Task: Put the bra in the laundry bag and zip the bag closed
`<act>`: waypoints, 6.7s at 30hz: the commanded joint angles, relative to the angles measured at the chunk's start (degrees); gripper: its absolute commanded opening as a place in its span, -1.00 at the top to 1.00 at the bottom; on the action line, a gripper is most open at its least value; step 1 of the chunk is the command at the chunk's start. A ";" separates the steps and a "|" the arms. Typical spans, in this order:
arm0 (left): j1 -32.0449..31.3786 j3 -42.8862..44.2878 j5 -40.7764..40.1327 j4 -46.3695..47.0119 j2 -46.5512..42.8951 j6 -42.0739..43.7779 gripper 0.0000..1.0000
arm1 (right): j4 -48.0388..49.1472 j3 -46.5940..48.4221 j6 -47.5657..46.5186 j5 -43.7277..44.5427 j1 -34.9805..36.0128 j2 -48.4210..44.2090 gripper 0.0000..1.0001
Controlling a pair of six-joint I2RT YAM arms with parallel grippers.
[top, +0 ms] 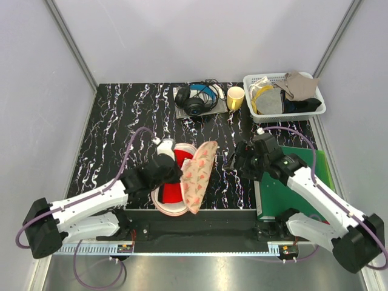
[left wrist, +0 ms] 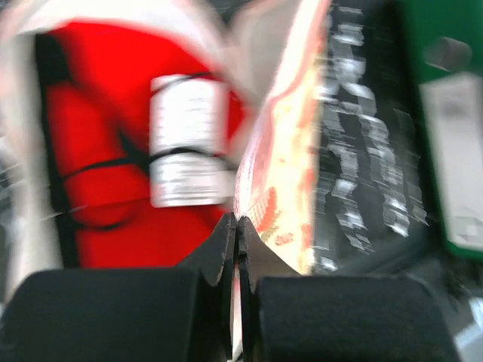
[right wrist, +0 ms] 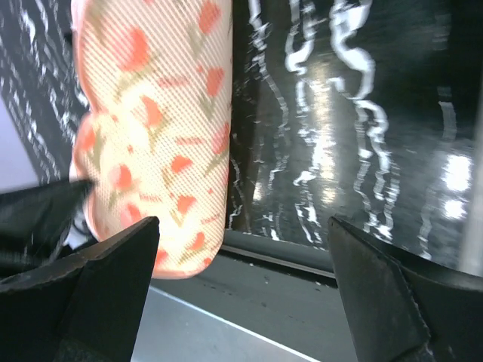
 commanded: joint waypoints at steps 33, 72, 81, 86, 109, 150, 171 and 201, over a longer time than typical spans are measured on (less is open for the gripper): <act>22.78 -19.25 -9.66 -13.62 -17.06 -27.10 0.95 | 66.77 1.11 8.15 -29.56 12.19 50.26 -0.99; 21.30 -18.11 0.10 -7.04 -32.00 -6.89 -0.13 | 92.80 -10.02 15.53 -14.32 15.26 54.25 0.62; 3.40 -16.79 -2.27 3.07 -25.42 -5.56 -0.17 | 86.65 -25.41 26.33 12.32 15.26 39.82 0.46; -3.67 -21.62 -0.61 16.42 -23.65 -8.36 -0.19 | 82.07 -27.62 31.52 19.03 15.79 37.36 0.14; 11.18 -20.57 0.80 20.30 -10.02 -6.89 0.50 | 81.99 -26.49 24.16 8.67 16.41 34.72 -0.52; 17.68 -18.90 4.50 21.28 -3.34 -1.78 1.00 | 85.67 -25.87 19.22 -4.43 16.49 38.85 -0.81; 18.56 -23.21 -7.28 12.93 -9.67 -8.31 0.70 | 106.48 -21.21 28.35 -9.18 16.41 55.72 -0.99; -11.23 -37.10 -6.41 22.32 -30.62 -17.34 0.02 | 77.24 -12.24 48.47 7.95 17.11 41.67 0.42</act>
